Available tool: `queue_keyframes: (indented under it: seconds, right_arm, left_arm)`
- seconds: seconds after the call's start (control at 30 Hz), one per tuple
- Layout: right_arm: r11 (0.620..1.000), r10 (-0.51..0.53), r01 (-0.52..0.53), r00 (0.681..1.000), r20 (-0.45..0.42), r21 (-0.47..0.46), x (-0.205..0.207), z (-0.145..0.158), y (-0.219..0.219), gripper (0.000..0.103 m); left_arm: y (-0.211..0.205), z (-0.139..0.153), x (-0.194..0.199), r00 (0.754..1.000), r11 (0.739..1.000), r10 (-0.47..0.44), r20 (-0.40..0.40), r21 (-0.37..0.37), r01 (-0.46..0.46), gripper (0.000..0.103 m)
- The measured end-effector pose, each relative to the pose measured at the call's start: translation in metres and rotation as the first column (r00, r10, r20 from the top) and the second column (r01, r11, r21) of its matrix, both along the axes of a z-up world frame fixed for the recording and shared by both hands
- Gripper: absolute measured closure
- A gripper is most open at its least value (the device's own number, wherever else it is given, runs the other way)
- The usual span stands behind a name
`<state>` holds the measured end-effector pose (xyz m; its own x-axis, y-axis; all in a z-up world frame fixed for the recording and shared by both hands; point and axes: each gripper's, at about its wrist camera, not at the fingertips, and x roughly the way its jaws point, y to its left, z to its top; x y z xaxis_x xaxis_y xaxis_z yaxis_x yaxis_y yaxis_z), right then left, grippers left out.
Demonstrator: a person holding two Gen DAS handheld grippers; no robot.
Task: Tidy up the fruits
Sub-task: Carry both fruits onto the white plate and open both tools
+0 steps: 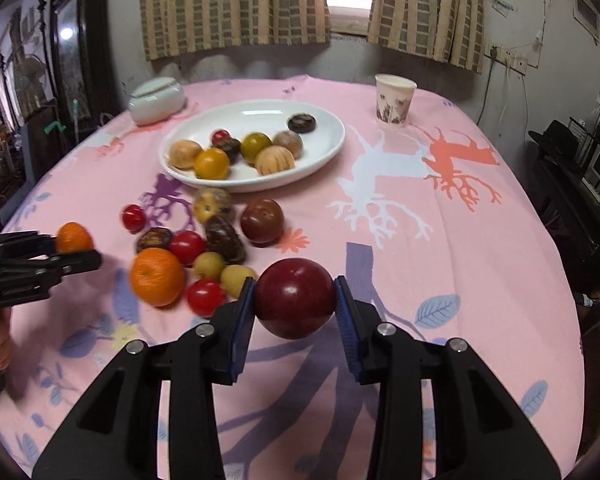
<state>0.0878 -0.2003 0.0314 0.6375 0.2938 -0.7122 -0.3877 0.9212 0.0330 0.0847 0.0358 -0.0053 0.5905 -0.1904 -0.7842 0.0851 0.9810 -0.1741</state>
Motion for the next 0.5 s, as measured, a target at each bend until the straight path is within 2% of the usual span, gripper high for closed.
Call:
queue_keyframes:
  seconds: [0.2,0.43,0.5]
  right_arm:
    - [0.996,0.068,-0.071,0.997,0.048,0.053,-0.023,0.027,0.001,0.064]
    - [0.992,0.115,-0.121,0.984,0.136,0.039,-0.003,0.067,0.017,0.064]
    - [0.991,0.128,-0.133,0.977,0.168,0.021,0.008,0.078,0.026,0.064]
  left_arm:
    - [-0.009,0.027,-0.011,0.999,0.999,-0.045,0.025,0.011,0.044,0.059]
    - [-0.017,0.076,0.001,0.995,0.994,-0.074,0.070,0.085,0.068,0.059]
    - [-0.017,0.091,0.011,0.992,0.994,-0.077,0.097,0.083,0.069,0.059]
